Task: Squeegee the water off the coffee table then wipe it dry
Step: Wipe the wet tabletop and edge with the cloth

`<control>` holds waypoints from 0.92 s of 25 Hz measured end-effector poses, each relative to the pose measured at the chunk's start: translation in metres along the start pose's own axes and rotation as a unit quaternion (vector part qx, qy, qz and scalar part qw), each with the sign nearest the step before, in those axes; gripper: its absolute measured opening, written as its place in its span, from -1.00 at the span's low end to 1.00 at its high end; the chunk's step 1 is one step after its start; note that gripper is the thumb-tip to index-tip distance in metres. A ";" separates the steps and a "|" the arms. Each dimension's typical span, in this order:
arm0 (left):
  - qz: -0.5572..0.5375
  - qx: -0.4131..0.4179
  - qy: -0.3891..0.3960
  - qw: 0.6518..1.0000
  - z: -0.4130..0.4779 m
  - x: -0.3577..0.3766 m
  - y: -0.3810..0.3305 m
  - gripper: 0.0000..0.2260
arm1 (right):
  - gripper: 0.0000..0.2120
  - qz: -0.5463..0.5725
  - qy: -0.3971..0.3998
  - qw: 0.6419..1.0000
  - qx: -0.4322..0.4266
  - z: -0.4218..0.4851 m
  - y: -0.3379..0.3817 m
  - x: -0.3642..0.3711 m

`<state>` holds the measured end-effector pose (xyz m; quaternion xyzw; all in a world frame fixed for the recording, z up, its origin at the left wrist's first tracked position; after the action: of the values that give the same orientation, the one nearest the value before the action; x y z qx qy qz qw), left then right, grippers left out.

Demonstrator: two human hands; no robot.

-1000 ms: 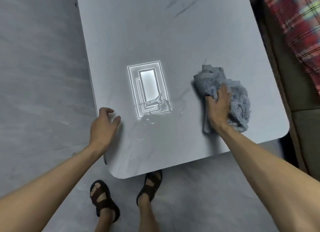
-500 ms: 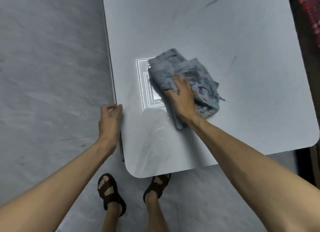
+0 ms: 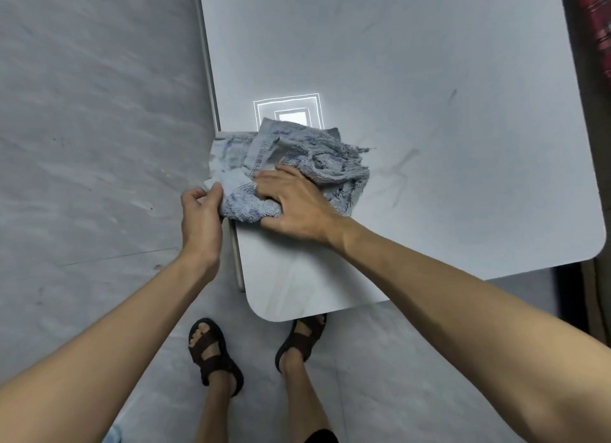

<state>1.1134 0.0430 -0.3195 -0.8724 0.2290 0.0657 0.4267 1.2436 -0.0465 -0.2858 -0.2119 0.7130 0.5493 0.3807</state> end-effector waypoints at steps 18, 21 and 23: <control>0.403 0.234 0.065 0.882 -0.070 0.040 0.000 -0.51 | -0.43 -0.185 0.059 0.976 -0.099 -0.060 -0.075 -0.033; 0.413 0.225 0.054 0.881 -0.064 0.035 0.003 -0.52 | -0.43 -0.194 0.045 0.980 0.002 -0.090 -0.126 -0.062; 0.386 0.203 0.070 0.897 -0.066 0.034 0.009 -0.49 | -0.43 -0.183 -0.001 0.979 0.085 -0.121 -0.159 -0.089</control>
<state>1.1342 -0.0243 -0.2952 -0.6123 0.5854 0.1165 0.5185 1.3758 -0.2197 -0.3028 -0.3049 0.7059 0.4078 0.4924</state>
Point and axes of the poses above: each hand's wrist, its own z-axis towards the middle knuckle, its own x-axis out of the palm, y = z × x, the point moved 8 cm from there along z, towards the middle knuckle, and after that the axes turned 9 degrees about -y, right-handed, at the moved point
